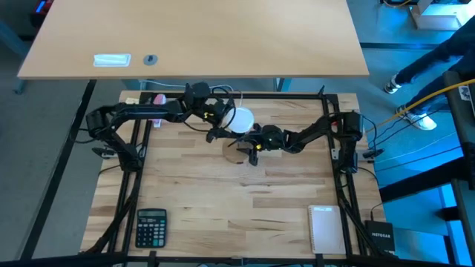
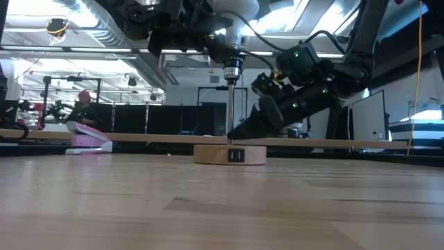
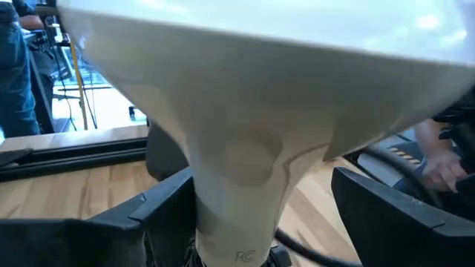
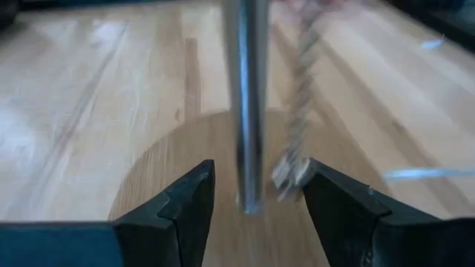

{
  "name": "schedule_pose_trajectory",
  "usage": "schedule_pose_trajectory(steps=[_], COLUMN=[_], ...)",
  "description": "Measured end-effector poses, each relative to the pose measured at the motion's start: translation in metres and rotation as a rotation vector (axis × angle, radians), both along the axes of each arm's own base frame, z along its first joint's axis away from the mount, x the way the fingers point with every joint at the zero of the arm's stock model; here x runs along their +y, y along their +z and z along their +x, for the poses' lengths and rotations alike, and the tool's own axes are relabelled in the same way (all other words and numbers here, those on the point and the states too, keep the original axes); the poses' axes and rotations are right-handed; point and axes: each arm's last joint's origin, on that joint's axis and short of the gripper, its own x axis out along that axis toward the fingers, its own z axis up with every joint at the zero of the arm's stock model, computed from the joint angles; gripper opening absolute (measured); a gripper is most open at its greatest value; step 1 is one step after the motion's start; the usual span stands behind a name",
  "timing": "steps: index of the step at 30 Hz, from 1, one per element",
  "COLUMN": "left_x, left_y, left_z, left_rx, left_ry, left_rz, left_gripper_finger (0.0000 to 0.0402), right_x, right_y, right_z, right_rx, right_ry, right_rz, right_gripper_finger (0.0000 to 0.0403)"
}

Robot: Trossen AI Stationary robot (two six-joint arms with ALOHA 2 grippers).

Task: Screw lightbulb
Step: Remove the white lightbulb from the lamp

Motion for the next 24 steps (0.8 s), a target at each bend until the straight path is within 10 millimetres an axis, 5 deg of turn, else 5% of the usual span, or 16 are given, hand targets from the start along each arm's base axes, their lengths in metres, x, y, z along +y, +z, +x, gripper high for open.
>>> schedule_pose_trajectory(steps=[9, 17, 24], left_x=[-0.001, -0.001, -0.001], left_y=[0.000, 0.000, 0.000], left_z=[0.001, 0.001, 0.001], left_rx=[0.007, 0.005, 0.004], left_ry=[0.018, 0.022, 0.023], left_rz=[-0.003, -0.001, 0.002], left_gripper_finger=[0.0288, 0.0234, 0.0190], right_x=[-0.002, -0.003, -0.003], right_y=[0.003, 0.007, 0.004], right_z=[0.001, 0.004, 0.012], right_rx=[-0.025, -0.052, -0.046], right_ry=[-0.071, -0.061, -0.034], right_rz=[-0.017, -0.025, -0.021], right_gripper_finger=[0.0204, 0.0198, 0.0072])
